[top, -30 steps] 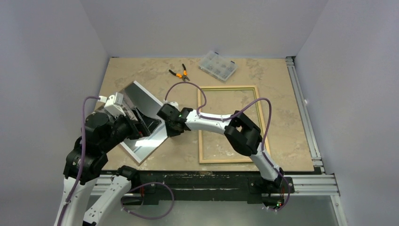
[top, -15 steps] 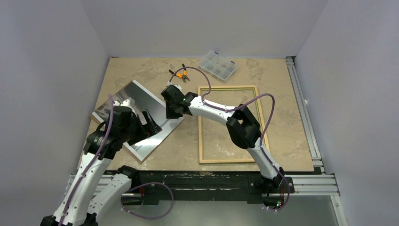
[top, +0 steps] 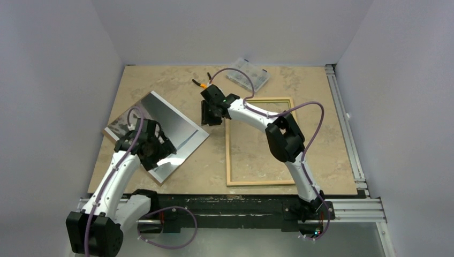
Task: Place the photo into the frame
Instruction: Move the photo frame item to the center of the board.
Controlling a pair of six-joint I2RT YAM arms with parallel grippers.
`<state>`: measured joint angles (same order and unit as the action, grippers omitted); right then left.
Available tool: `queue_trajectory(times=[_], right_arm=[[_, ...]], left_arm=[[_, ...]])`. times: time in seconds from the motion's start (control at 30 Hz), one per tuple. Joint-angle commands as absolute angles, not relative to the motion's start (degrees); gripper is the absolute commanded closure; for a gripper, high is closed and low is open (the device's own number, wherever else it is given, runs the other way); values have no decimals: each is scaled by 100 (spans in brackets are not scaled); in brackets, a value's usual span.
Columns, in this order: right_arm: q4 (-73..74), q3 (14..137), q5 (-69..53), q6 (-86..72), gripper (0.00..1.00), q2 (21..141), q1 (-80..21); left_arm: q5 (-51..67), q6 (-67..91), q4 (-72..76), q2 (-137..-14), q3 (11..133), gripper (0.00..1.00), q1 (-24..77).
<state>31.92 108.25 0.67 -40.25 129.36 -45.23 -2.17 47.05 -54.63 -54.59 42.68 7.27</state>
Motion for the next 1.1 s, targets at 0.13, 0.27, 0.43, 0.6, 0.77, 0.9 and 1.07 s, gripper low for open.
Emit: queue_trajectory(times=[0.13,0.27,0.43,0.6,0.77,0.9,1.07], right_arm=[[2901,11390,-865,-3712,33,13148,-4018],[2908,11741,-1392,-3699,30,13570,-3921],[2894,11900,-1821,-3738,29,13930,-3920],[2899,11911,-2060,-3745,29,14116,-3924],[2694,11533,-2390,-3801,29,14019,-3940],[2335,10910,-2640,-3926,29,13763,-4002],[1814,10084,-2912,-4091,30,13399,-4131]], left_arm=[[40,4382,-4740,-6008,3727,16,-1032],[-278,4603,-4762,-6048,3631,19,-1425],[-229,4597,-4476,-6162,3483,21,-1993],[-31,4355,-4066,-6889,3491,21,-2182],[704,4151,-3485,-7599,3432,21,-2188],[1177,4069,-3162,-7972,3411,21,-2187],[1473,3915,-3058,-8060,3482,21,-2108]])
